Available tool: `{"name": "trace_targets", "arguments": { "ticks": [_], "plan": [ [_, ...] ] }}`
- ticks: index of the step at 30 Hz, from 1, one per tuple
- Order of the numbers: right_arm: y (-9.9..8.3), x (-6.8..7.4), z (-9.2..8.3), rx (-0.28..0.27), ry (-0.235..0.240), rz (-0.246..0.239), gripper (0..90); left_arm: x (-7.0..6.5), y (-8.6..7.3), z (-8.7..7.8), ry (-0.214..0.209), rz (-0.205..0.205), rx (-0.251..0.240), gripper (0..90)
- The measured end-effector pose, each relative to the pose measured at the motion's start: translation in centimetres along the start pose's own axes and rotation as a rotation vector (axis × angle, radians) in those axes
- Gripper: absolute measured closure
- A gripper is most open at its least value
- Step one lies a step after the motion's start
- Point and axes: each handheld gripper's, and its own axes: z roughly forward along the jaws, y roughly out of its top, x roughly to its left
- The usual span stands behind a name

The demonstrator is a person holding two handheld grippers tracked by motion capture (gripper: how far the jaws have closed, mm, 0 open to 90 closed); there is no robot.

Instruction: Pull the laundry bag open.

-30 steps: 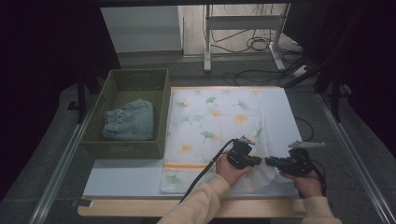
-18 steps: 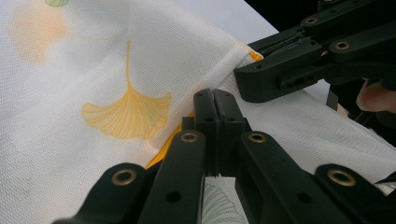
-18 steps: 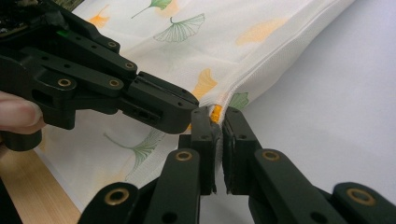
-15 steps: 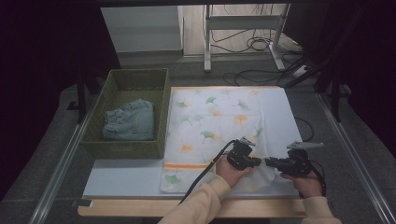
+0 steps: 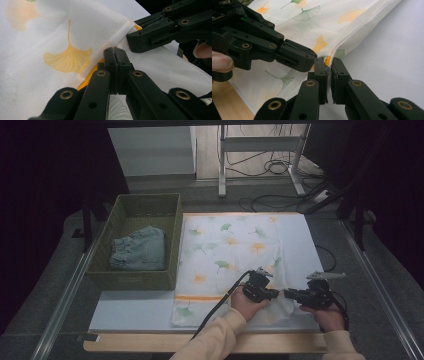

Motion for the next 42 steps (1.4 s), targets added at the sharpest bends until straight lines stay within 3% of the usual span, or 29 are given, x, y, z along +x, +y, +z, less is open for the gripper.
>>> {"name": "trace_targets", "arguments": {
  "ticks": [42],
  "plan": [
    [-0.1,-0.1,-0.1,-0.015,-0.009,0.016,83.9,1.2,-0.8,-0.6,0.035,-0.013,0.015,90.0]
  ]
}}
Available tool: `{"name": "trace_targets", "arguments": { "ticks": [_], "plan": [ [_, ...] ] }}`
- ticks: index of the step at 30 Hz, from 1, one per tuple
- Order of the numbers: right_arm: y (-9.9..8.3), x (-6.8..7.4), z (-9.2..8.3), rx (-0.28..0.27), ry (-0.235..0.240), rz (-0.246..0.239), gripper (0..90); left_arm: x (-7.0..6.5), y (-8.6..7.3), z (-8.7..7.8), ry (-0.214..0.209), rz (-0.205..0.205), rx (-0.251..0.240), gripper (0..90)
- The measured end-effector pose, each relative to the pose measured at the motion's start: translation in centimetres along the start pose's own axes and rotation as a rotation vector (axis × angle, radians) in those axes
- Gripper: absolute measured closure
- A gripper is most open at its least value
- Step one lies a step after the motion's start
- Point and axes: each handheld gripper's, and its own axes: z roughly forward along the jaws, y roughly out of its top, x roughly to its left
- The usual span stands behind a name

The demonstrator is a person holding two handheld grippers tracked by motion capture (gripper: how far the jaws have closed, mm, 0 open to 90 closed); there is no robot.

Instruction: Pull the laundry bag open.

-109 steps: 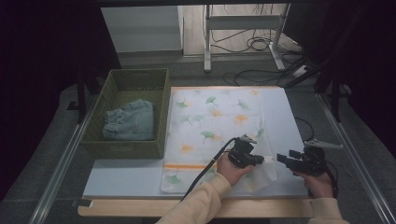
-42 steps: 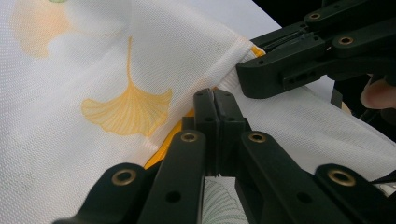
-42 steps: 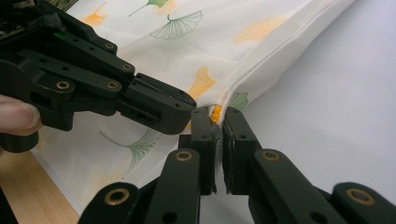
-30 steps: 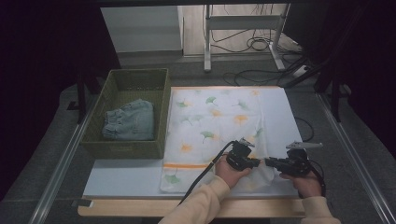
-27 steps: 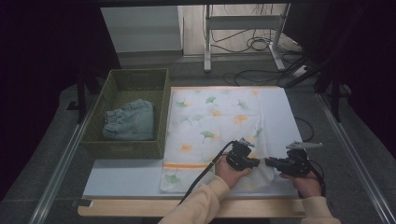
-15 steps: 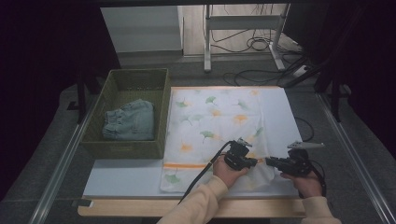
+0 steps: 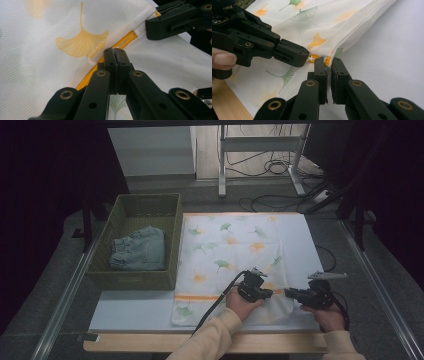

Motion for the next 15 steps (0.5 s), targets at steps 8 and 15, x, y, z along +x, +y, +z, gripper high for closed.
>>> {"name": "trace_targets", "arguments": {
  "ticks": [8,15],
  "plan": [
    [0.03,0.02,0.01,-0.001,0.001,-0.001,83.9,0.22,-0.16,-0.17,0.006,-0.004,-0.002,90.0],
    [-0.02,-0.06,-0.01,-0.003,-0.003,0.001,83.9,0.64,-0.37,-0.46,0.014,-0.008,0.0,90.0]
  ]
}}
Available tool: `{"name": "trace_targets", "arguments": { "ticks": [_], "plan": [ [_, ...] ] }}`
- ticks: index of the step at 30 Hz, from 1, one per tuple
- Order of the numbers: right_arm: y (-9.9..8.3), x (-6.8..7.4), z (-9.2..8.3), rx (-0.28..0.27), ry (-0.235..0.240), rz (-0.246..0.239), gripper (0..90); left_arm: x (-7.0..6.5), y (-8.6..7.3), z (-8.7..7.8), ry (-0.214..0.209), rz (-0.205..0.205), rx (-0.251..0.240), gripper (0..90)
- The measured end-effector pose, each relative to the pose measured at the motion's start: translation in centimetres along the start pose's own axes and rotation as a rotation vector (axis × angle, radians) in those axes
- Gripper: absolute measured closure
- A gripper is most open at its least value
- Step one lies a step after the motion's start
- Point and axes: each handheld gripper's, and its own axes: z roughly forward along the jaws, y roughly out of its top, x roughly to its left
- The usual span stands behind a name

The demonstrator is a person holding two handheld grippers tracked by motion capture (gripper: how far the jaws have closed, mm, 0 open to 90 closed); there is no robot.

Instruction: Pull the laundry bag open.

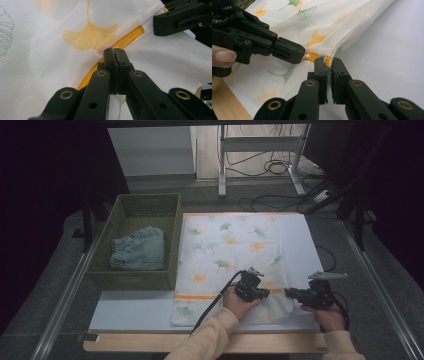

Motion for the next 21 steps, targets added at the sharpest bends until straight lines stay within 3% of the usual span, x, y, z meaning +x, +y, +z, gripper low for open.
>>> {"name": "trace_targets", "arguments": {
  "ticks": [21],
  "plan": [
    [-0.08,-0.1,0.07,0.006,-0.011,-0.003,83.9,0.7,-0.54,-0.41,0.021,-0.006,0.004,90.0]
  ]
}}
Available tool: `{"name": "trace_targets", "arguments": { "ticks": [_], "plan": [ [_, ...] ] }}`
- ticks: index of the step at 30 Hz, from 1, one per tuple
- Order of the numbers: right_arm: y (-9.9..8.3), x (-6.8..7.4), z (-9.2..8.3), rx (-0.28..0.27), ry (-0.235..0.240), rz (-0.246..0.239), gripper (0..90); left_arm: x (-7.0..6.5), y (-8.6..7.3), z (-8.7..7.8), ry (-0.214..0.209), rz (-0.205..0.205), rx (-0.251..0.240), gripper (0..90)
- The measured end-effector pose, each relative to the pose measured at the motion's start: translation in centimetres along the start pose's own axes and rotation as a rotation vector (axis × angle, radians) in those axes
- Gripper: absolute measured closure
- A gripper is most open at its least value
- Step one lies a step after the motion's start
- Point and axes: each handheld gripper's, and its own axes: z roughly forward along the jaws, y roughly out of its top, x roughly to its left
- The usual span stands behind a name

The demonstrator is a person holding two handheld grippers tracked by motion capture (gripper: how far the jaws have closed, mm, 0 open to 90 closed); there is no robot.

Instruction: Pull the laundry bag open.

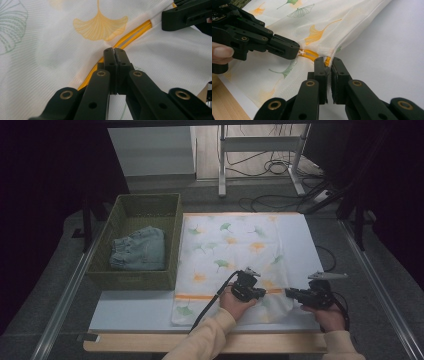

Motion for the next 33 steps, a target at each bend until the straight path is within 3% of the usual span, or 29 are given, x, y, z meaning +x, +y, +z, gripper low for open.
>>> {"name": "trace_targets", "arguments": {
  "ticks": [33],
  "plan": [
    [-0.1,0.0,0.1,0.004,-0.01,0.006,83.8,1.8,-1.4,-1.5,0.016,-0.039,0.002,90.0]
  ]
}}
